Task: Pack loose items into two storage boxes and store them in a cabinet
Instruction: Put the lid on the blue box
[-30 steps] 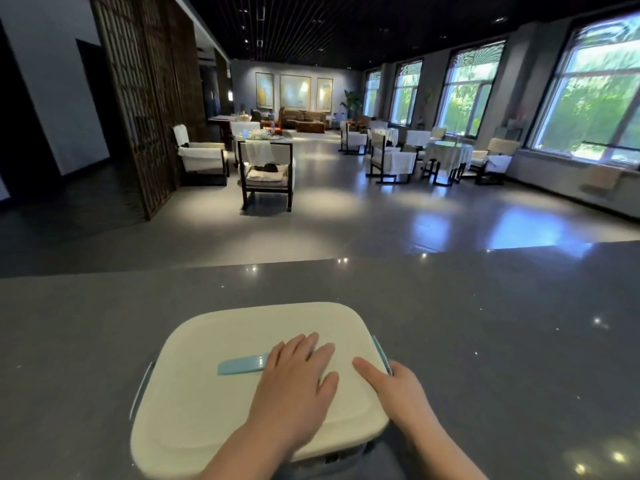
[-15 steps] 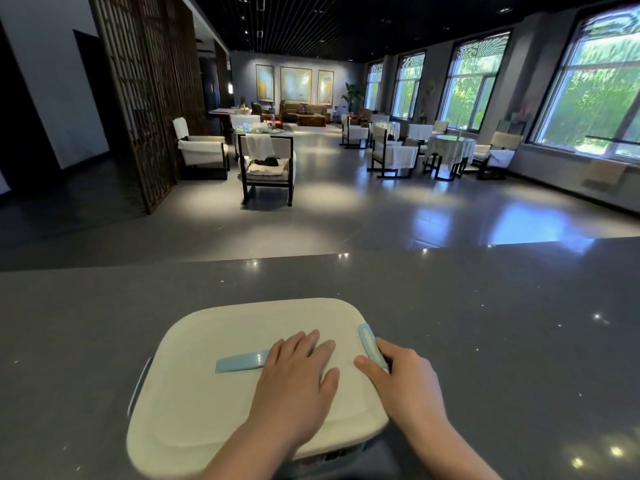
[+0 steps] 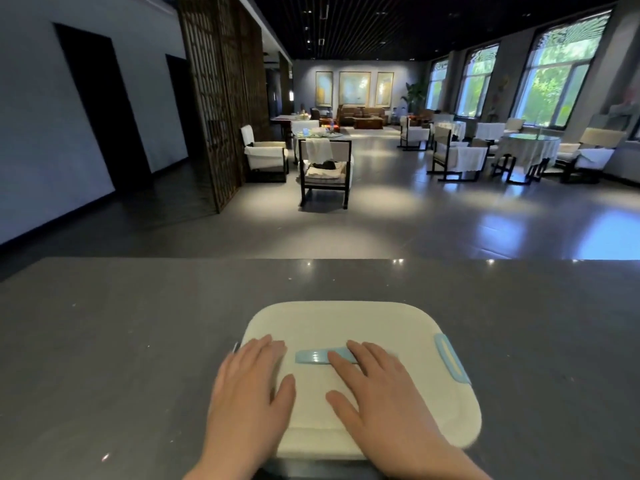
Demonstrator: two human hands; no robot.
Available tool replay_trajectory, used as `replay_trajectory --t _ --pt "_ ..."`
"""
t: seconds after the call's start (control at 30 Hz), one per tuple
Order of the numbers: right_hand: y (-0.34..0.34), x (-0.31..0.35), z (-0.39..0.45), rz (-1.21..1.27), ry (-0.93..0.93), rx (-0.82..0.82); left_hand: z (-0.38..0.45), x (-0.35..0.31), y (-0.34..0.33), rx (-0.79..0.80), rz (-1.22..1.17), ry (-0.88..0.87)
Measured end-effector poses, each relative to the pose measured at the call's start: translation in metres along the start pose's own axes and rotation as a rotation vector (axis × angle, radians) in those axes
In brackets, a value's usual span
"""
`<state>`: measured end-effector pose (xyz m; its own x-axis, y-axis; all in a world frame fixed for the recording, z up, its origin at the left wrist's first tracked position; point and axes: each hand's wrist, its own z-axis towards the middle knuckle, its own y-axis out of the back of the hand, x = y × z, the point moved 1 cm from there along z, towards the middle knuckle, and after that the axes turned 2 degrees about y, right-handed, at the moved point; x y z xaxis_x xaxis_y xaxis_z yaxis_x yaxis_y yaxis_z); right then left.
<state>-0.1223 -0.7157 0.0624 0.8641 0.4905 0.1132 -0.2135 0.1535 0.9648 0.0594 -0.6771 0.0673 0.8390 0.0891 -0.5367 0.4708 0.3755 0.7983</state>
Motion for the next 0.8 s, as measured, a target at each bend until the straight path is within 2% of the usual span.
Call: replay_trajectory --t 0.07,0.13,0.23,0.4,0.6,0.8 --pt "0.002 0.013 0.01 0.014 0.068 0.08 -0.001 0.02 0.008 0.029 -0.066 0.193" --pt "0.0 0.033 0.024 0.091 0.211 0.163 -0.001 0.029 0.012 0.076 -0.269 0.325" --pt "-0.006 0.052 0.038 0.166 0.28 0.203 -0.002 0.031 0.015 0.093 -0.528 0.434" --pt "-0.005 0.051 0.041 0.212 0.274 0.221 -0.006 0.043 0.014 0.109 -0.758 0.581" --pt "-0.005 0.051 0.04 0.248 0.269 0.184 -0.008 0.041 0.014 0.006 -0.696 0.49" --pt "-0.005 0.053 0.039 0.256 0.272 0.177 -0.009 0.037 0.016 0.015 -0.656 0.403"
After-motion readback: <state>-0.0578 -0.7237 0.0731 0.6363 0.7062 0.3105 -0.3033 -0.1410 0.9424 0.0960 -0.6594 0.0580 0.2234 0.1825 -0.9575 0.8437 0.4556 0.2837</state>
